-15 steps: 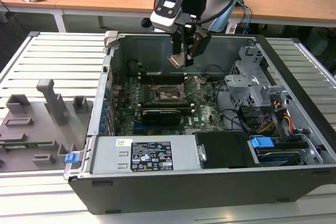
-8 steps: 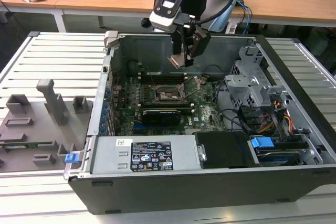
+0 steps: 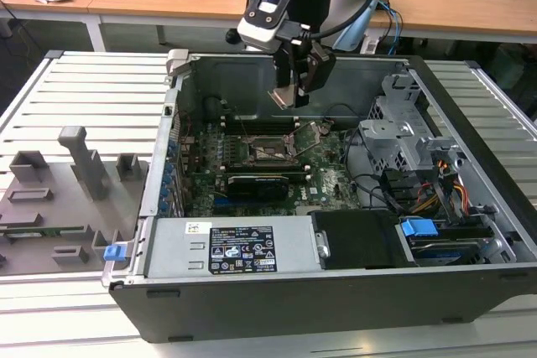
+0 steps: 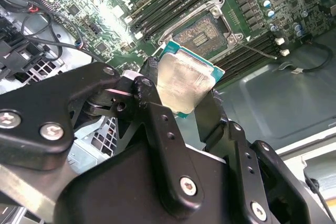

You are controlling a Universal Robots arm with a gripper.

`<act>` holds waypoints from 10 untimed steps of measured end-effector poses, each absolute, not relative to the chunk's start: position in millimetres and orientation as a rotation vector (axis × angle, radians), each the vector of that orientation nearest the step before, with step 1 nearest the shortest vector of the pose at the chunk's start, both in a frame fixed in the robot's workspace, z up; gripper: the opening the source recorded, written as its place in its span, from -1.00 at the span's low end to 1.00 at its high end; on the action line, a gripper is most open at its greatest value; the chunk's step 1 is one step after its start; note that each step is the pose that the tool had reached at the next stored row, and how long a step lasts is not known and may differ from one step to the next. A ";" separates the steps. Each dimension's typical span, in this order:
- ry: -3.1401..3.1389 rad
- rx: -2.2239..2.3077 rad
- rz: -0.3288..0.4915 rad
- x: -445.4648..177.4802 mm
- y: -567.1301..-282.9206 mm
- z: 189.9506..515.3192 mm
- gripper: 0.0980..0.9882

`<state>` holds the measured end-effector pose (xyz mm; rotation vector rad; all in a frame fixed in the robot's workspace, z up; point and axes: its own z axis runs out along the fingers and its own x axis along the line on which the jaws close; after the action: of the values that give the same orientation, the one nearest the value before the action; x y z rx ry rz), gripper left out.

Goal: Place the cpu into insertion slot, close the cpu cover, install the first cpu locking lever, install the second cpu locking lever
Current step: 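Place the cpu into insertion slot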

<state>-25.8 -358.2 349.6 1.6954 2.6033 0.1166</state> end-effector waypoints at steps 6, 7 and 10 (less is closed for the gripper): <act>2.579 1.730 0.116 -25.8 -358.2 349.1 -0.04; 2.576 1.735 0.116 -25.8 -358.2 349.0 -0.04; 2.565 1.750 0.115 -25.9 -358.2 348.8 -0.04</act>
<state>-25.9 -358.2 348.8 1.7500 2.5651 0.1152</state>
